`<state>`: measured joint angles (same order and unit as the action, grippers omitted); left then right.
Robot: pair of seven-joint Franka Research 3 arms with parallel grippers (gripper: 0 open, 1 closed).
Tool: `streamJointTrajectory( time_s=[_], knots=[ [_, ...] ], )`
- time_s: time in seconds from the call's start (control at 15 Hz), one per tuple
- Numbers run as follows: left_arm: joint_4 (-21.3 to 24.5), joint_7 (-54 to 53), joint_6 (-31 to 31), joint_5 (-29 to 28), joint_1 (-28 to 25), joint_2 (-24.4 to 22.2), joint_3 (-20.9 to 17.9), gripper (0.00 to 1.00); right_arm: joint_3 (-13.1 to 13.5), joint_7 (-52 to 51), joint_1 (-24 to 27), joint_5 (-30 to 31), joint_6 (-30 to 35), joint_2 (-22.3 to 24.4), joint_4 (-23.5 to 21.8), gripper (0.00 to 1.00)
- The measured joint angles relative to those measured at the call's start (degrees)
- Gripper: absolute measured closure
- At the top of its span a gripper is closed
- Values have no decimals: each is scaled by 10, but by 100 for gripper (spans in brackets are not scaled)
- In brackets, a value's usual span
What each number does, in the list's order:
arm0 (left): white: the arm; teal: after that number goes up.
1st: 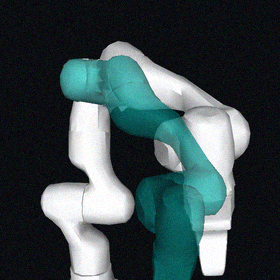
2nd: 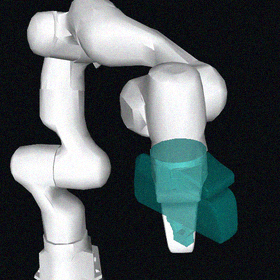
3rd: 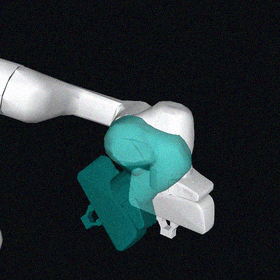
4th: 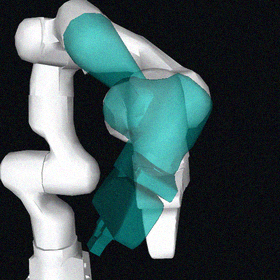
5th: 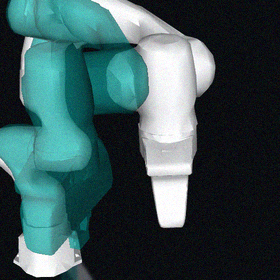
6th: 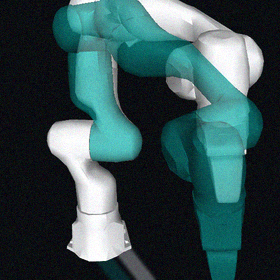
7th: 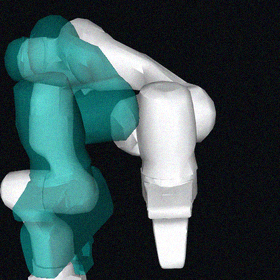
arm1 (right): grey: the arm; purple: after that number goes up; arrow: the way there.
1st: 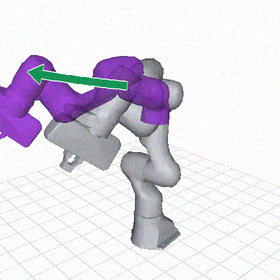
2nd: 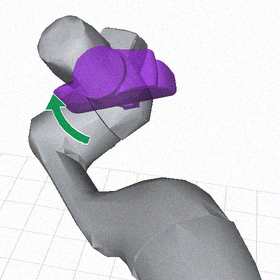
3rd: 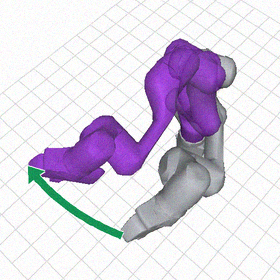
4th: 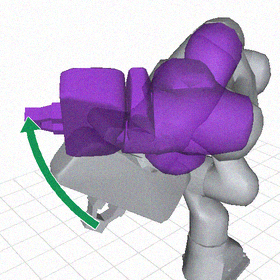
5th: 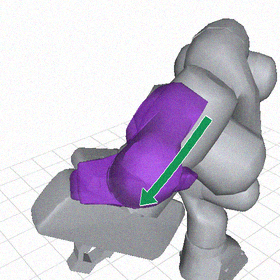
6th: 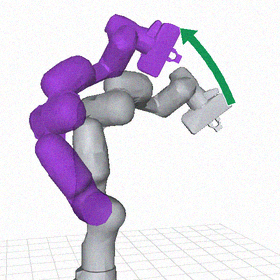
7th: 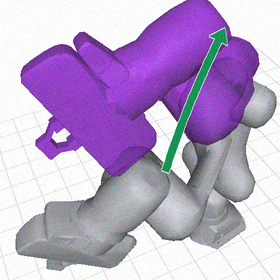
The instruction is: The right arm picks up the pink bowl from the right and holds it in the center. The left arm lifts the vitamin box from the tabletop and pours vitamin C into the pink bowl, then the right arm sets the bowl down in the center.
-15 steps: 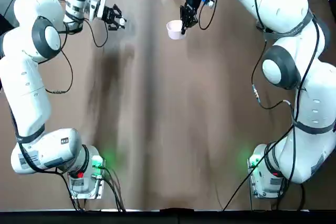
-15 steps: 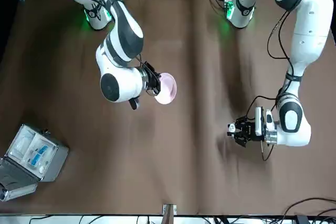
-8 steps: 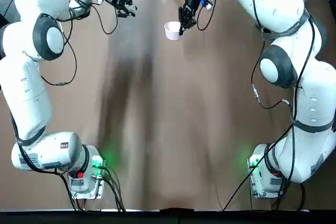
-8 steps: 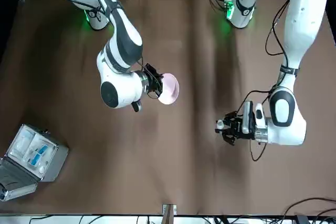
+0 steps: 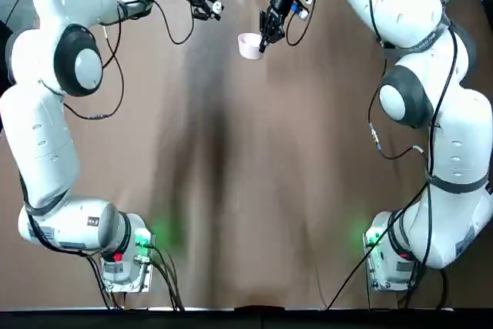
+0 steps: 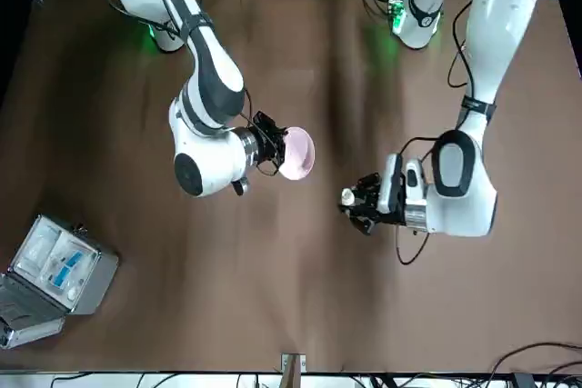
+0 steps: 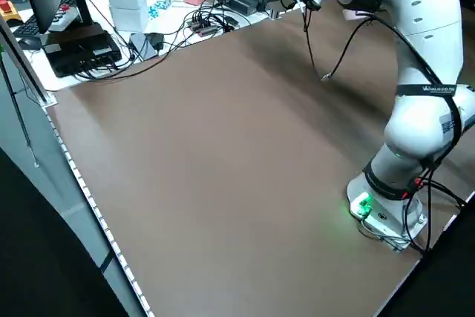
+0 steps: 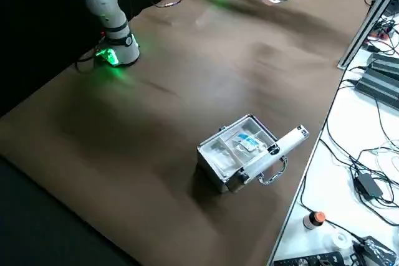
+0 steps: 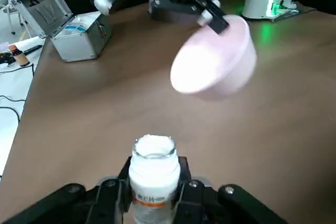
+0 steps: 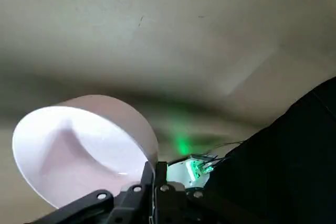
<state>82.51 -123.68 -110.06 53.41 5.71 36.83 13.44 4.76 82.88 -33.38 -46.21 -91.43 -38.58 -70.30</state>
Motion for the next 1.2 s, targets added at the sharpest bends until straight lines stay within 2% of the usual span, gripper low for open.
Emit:
streamJointTrajectory(
  time_s=[0.53, 0.8, 1.2],
  knots=[
    [0, 32, -80, -1, 76, -28, 0, 65, -1, 1, -37, 13, -13, -13, 0, 97],
    [0, 32, -123, -38, 100, -31, -1, 65, 0, 1, -43, 26, -13, -14, 1, 97],
    [2, 27, -137, -97, 120, -31, 0, 65, 0, 1, -43, 49, -5, -14, 16, 97]
  ],
)
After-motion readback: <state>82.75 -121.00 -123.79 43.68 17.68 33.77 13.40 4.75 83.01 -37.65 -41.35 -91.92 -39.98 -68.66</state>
